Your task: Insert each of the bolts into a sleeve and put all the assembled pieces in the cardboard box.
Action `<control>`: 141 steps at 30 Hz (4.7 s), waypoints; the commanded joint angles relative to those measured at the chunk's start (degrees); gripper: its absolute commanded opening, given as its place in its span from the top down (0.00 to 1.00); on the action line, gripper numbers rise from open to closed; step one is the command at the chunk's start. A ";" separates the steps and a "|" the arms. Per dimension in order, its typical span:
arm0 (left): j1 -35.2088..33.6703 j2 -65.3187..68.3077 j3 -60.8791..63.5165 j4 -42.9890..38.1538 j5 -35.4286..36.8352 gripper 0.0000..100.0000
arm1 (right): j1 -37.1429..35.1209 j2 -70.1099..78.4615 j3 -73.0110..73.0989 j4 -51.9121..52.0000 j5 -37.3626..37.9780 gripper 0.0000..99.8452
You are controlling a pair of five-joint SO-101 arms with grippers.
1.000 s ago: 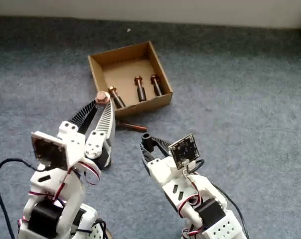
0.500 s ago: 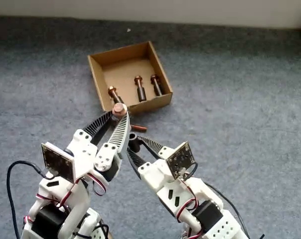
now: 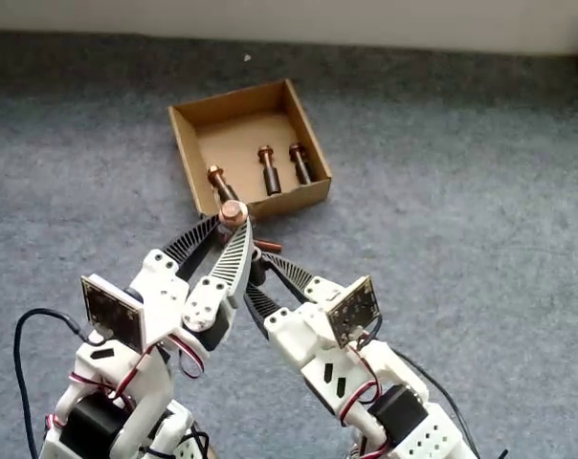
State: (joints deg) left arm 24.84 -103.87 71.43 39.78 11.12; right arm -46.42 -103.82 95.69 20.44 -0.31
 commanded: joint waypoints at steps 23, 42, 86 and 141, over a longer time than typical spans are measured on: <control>-5.32 0.04 2.59 3.43 0.26 0.85 | -0.22 -1.27 5.49 -2.15 0.79 1.00; -6.99 -0.22 -5.85 17.05 0.00 0.79 | -0.22 -1.27 5.67 -2.15 0.79 1.00; -28.79 -0.04 25.63 14.15 -11.60 0.99 | 13.85 21.05 -24.31 9.80 0.35 1.00; -39.60 -0.31 23.34 14.95 -11.60 0.99 | 12.00 78.46 -52.53 3.65 0.70 0.84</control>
State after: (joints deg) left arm -11.56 -103.78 96.04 55.34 0.13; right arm -32.97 -18.46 38.64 23.34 -0.22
